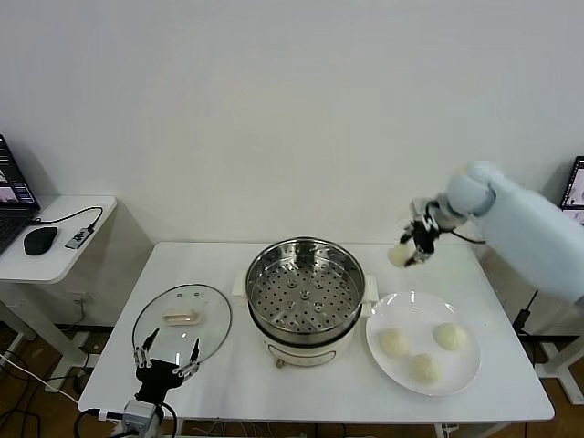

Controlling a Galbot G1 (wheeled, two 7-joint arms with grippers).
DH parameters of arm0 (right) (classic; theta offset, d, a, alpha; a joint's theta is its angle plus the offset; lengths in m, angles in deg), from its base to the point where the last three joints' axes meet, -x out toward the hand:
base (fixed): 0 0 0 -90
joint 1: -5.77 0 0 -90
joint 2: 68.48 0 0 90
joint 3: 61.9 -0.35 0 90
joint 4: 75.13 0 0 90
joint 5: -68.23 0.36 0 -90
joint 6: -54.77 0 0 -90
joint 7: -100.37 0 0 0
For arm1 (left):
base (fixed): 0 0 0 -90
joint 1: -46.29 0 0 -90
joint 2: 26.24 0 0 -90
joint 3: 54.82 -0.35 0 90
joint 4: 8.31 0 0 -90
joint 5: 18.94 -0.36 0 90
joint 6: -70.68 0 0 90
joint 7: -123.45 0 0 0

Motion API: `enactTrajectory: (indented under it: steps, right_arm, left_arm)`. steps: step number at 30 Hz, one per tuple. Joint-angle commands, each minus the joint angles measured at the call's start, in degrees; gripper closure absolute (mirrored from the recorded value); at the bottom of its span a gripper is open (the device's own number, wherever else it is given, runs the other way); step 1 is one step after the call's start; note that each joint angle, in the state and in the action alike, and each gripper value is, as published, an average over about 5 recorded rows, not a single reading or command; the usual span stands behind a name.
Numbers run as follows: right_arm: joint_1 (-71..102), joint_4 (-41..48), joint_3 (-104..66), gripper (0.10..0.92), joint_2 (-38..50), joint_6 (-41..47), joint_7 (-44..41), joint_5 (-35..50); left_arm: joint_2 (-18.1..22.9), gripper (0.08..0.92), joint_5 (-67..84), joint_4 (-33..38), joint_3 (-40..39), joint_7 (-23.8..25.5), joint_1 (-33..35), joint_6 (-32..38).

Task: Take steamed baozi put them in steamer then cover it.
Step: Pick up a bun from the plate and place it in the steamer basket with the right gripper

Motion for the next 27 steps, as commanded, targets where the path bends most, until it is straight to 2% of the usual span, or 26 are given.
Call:
enactTrajectory:
  steps: [1,7,12,18,27]
  right_arm:
    - [-11.1,14.6,7.0,0.465,-14.6,-31.5,-3.7,11.9]
    - [-9.5,10.8,7.0,0.465,-17.1,-47.8,-1.7,4.5]
    - [-7.4,9.4,3.6,0.458,-18.3,-54.6,3.4,-12.4]
    - [-6.5,7.1,6.3,0.457,-18.5,-54.7,3.5,-8.8]
    - [-4.4,7.0,8.8,0.457,-21.1,-54.7,2.9,-11.2]
  left_arm:
    - [0.1,0.177,-0.6,0.2,0.3,-0.4,0.1,0.1]
    - [0.8,0.177,-0.6,0.5,0.9,-0.8,0.9,0.2]
    - [1.3,0.177,-0.8,0.2,1.0,-1.3,1.5,0.7]
    - [1.3,0.177,-0.7,-0.1,0.9,-1.4,1.7,0.7]
    - [1.5,0.177,0.1,0.2,1.0,-0.7,1.6,-0.1]
